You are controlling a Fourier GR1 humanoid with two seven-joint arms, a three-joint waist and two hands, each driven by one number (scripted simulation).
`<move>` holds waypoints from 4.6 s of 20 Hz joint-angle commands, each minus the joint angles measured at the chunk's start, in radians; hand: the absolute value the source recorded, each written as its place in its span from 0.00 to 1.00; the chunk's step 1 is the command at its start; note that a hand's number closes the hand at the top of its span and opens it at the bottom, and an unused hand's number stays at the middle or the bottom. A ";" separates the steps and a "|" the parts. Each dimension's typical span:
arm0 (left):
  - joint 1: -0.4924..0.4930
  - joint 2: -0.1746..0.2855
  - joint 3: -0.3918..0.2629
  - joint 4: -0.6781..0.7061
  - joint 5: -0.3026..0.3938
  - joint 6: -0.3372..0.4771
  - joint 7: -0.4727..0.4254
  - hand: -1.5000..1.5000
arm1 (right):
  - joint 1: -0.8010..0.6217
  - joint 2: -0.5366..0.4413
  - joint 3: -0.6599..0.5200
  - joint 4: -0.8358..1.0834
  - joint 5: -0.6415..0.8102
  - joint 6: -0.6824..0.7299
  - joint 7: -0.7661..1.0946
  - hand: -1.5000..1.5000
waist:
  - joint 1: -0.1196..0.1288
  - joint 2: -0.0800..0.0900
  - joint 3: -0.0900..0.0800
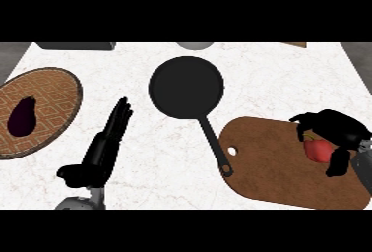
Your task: Pick the bell pepper from the cutting board and place it in the pan
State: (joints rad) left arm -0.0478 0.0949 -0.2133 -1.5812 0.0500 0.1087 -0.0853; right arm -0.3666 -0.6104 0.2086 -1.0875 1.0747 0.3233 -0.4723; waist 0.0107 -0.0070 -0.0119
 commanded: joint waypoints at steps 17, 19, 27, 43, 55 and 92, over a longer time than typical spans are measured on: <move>0.022 -0.007 0.026 0.010 -0.005 -0.030 -0.031 0.50 | -0.035 0.412 -0.045 -0.171 0.035 -0.199 0.325 1.00 | -0.001 -0.006 0.007; 0.016 0.006 0.014 0.014 -0.003 -0.055 -0.016 0.50 | -0.067 0.523 -0.035 -0.161 0.045 -0.206 0.430 1.00 | 0.032 -0.003 0.007; -0.015 -0.004 -0.011 0.029 0.001 -0.080 -0.008 0.50 | -0.229 0.607 0.087 -0.255 0.016 -0.377 0.905 1.00 | 0.104 -0.002 0.010; -0.067 -0.041 -0.017 0.037 -0.016 -0.051 0.023 0.50 | -0.577 0.610 0.417 -0.013 -0.041 -0.874 1.714 1.00 | 0.080 0.016 0.011; -0.041 -0.030 0.001 0.036 -0.018 -0.056 -0.013 0.50 | -0.672 0.610 0.258 0.407 0.102 -1.184 1.574 1.00 | 0.061 0.028 0.012; -0.014 -0.022 0.035 0.023 -0.012 -0.072 -0.007 0.50 | -0.527 0.610 -0.221 0.458 -0.967 -1.004 0.412 0.00 | 0.019 0.011 0.013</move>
State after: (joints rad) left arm -0.0657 0.0678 -0.1888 -1.5459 0.0297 0.0426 -0.1104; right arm -0.9579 0.0000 -0.0226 -0.5629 0.2357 -0.7672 0.0365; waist 0.0522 0.0137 0.0019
